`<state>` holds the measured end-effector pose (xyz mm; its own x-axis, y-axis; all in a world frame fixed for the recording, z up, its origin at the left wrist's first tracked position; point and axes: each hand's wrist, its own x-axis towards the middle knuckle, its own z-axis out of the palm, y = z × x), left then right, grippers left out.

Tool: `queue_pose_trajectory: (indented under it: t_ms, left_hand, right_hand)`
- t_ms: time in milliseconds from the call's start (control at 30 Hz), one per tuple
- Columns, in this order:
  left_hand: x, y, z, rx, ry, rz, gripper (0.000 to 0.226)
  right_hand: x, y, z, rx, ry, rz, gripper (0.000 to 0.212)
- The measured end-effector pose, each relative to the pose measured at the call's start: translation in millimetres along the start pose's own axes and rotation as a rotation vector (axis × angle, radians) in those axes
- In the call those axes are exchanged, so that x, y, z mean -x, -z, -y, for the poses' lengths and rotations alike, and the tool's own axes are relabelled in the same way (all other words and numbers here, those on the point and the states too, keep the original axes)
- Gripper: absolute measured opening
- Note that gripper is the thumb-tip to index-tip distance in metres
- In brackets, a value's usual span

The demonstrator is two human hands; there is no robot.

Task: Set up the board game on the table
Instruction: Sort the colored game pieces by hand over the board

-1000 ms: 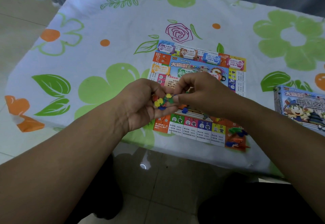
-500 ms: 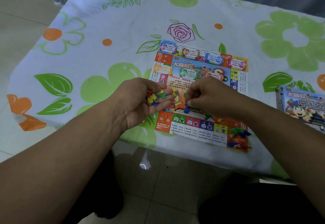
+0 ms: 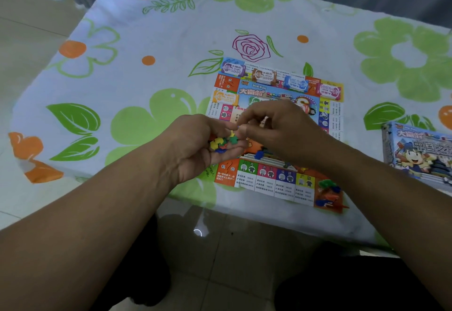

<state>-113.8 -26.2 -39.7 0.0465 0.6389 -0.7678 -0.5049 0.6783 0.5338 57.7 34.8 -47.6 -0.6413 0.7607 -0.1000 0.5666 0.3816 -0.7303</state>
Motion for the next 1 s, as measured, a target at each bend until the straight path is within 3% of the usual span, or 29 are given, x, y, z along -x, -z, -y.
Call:
queue_pose_trajectory:
  t_ms: [267, 433, 600, 800, 1000]
  left_hand:
    - [-2, 3, 4, 0.013, -0.001, 0.052, 0.032]
    - [0, 4, 2, 0.031, 0.013, 0.054, 0.026]
    - [0, 8, 0, 0.053, -0.004, 0.019, 0.034]
    - [-1, 9, -1, 0.056, -0.013, 0.030, 0.033]
    - [-1, 10, 2, 0.027, -0.022, 0.011, 0.024]
  right_hand:
    - [-2, -9, 4, 0.035, 0.000, 0.070, 0.013]
    - [-10, -7, 8, -0.126, -0.120, -0.001, 0.003]
    - [-18, -7, 3, -0.110, -0.259, -0.003, 0.004]
    - [-16, -9, 12, -0.245, -0.139, -0.023, 0.005]
    - [-16, -14, 11, -0.167, -0.070, 0.046, 0.001]
